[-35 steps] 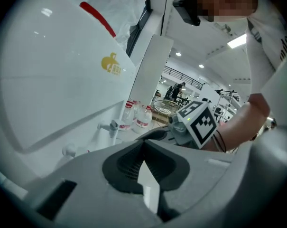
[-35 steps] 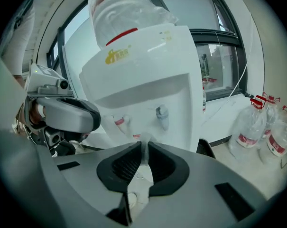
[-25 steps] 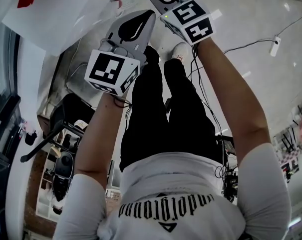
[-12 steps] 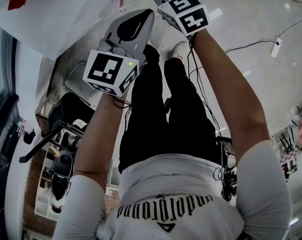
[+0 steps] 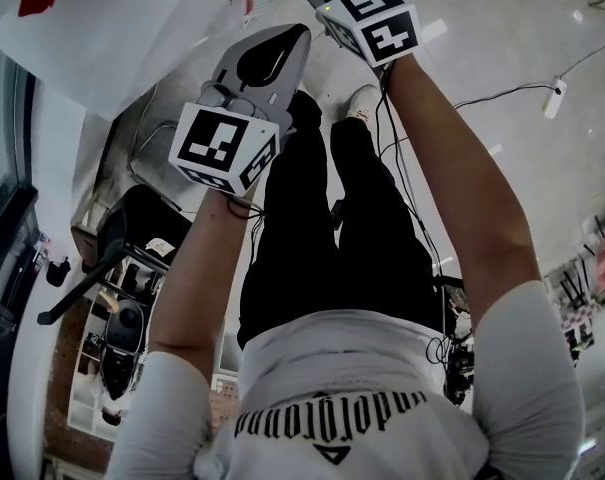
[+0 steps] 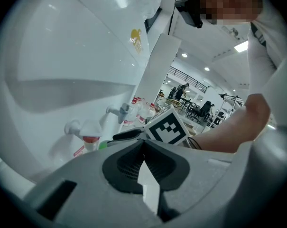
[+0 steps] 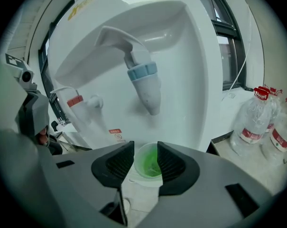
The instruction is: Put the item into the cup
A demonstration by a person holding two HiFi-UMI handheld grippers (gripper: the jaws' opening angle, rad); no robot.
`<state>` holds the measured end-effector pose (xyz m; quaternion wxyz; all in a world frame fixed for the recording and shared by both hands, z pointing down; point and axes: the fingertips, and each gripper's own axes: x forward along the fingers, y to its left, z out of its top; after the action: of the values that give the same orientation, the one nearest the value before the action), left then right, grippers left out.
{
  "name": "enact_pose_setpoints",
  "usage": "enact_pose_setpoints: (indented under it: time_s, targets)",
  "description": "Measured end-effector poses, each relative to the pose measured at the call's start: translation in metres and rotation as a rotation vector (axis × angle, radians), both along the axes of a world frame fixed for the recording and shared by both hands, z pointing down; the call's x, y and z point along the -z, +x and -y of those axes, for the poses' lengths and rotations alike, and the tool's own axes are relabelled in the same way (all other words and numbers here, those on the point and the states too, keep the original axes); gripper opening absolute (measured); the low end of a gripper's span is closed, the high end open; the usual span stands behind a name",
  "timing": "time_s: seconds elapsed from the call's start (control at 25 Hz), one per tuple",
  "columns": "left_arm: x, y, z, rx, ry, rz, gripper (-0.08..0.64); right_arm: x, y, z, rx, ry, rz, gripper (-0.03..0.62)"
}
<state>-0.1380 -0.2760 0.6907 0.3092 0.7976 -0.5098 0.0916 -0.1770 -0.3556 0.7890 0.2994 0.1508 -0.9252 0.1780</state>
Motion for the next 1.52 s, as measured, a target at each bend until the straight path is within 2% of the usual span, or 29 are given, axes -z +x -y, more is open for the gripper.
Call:
enact_pose_setpoints:
  time_s: [0.32,0.72,1.16,1.52]
  targets:
    - [0.007,0.001,-0.002,-0.005,0.006,-0.002,0.015,0.014,-0.003,-0.004,-0.005,0.011,0.019,0.123]
    - [0.047,0.019,-0.004,-0.018,0.033,-0.001,0.015,0.070,0.024,-0.025,-0.009,0.014,0.047,0.121]
    - [0.128,0.031,-0.020,-0.031,0.081,0.012,0.015,0.186,0.074,-0.056,0.011,0.086,0.077,0.055]
    - [0.209,0.058,-0.039,-0.057,0.141,0.023,0.015,0.292,0.111,-0.106,0.103,0.144,0.126,0.023]
